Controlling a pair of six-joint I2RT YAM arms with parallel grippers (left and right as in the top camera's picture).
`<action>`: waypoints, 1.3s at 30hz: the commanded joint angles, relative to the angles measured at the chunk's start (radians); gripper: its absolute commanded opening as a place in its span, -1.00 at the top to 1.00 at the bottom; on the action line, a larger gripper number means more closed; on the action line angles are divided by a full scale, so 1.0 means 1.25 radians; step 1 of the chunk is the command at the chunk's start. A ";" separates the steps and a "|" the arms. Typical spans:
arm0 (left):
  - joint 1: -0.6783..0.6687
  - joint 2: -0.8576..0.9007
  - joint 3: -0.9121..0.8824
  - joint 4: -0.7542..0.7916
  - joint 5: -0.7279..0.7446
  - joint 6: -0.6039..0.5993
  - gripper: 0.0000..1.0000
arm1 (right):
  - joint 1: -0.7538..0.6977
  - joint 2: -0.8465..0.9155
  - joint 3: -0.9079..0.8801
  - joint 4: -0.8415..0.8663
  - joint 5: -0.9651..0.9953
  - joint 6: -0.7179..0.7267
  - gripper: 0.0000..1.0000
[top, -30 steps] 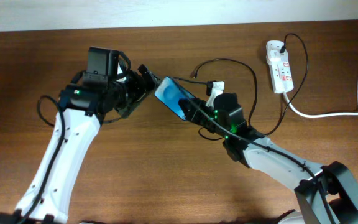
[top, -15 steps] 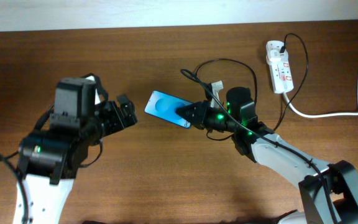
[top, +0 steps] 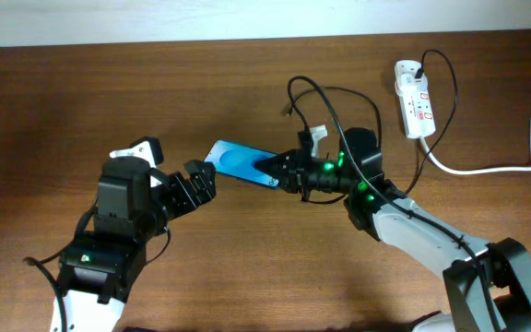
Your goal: Plug charger to phone and switch on socket
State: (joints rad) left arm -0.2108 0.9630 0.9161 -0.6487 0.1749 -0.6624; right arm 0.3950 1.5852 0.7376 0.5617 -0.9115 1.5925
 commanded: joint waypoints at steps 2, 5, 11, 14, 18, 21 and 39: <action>0.002 0.022 -0.004 -0.002 0.010 -0.122 -0.98 | -0.003 -0.017 0.012 0.012 -0.016 0.095 0.92; 0.002 0.070 -0.004 -0.019 0.028 -0.266 -0.98 | -0.002 -0.017 0.012 0.012 0.018 0.125 0.91; 0.002 0.175 -0.004 0.049 0.201 -0.477 -0.98 | -0.002 -0.017 0.011 0.012 0.119 -0.062 0.92; 0.002 0.187 -0.004 0.116 0.246 -0.564 -0.98 | 0.005 -0.017 0.011 0.011 0.126 -0.078 0.91; 0.001 0.187 -0.004 0.166 0.246 -0.630 -0.99 | 0.055 -0.017 0.011 0.017 0.172 0.070 0.91; 0.001 0.187 -0.004 0.169 0.245 -0.649 -0.99 | 0.087 -0.017 0.011 0.064 0.207 0.081 0.91; 0.001 0.187 -0.004 0.183 0.153 -0.685 -0.98 | 0.099 -0.017 0.011 0.093 0.158 0.221 0.91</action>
State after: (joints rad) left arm -0.2108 1.1908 0.9131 -0.4217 0.3832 -1.5177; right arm 0.5114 1.5852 0.7368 0.6605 -0.6910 1.8629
